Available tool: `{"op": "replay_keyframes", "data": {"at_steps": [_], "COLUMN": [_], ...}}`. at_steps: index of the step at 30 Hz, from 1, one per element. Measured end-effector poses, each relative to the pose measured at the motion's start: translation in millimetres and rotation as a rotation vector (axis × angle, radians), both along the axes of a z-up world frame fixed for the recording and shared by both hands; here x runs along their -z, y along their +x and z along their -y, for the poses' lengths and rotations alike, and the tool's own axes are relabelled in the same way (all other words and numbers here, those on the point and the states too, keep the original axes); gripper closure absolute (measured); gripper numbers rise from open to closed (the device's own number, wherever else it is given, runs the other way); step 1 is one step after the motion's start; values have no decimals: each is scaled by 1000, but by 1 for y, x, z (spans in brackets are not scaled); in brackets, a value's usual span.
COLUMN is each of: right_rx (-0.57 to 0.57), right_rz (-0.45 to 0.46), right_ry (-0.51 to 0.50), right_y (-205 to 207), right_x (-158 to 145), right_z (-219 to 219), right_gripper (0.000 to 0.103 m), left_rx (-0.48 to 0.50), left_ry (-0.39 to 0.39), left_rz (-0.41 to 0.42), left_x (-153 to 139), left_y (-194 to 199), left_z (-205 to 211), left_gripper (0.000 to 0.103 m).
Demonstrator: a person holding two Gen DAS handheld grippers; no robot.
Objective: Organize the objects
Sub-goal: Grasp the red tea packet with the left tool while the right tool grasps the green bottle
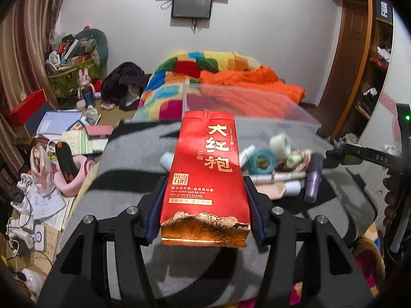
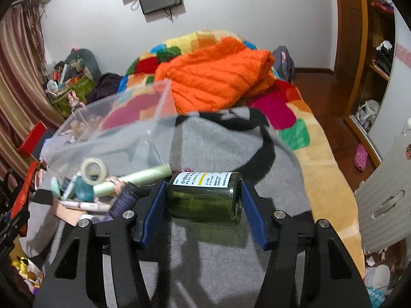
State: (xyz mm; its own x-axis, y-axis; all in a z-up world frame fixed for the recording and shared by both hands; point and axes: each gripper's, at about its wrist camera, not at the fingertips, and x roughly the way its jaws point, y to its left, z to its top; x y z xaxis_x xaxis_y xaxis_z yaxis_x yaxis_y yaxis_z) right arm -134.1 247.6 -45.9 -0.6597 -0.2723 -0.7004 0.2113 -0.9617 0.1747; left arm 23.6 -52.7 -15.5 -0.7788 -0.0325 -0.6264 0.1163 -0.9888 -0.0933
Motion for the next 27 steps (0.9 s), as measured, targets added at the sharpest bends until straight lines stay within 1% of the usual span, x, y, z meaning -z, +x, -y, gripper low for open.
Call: {"op": "replay_keyframes", "data": {"at_steps": [4,8,10,12,15,20,24,27], "right_rx": [-32,-83,-105,-129,-167,-211,-237,-250], "right_rz": [-55,-93,-112,-113,-89,-31,41,87], "right_ry": [-18,-31,-21,-15,-16,10,38,68], "right_y": [2,-3,-8,-16,-30,-58,-82,-96], "right_x": [-23,-40,-46,-48,-47,-37,-24,-11], "right_z": [7,25,37,51,70,98,115,124], "right_gripper": [48,48,48,48,48,48,48,48], "left_rx": [13,50,63,74,102,143,175,179], "left_ry": [1,6,-1,1,21,24,37,47], "left_rz": [-51,-83,-83,-73,-31,51,146,216], "left_x": [-19,-38,-43,-46,-47,-39,-27,-14], "left_y": [-8,-28,-40,-55,-81,-119,-152,-174], "left_z": [1,1,1,1,2,0,0,2], "left_gripper": [47,47,47,47,47,47,47,47]}}
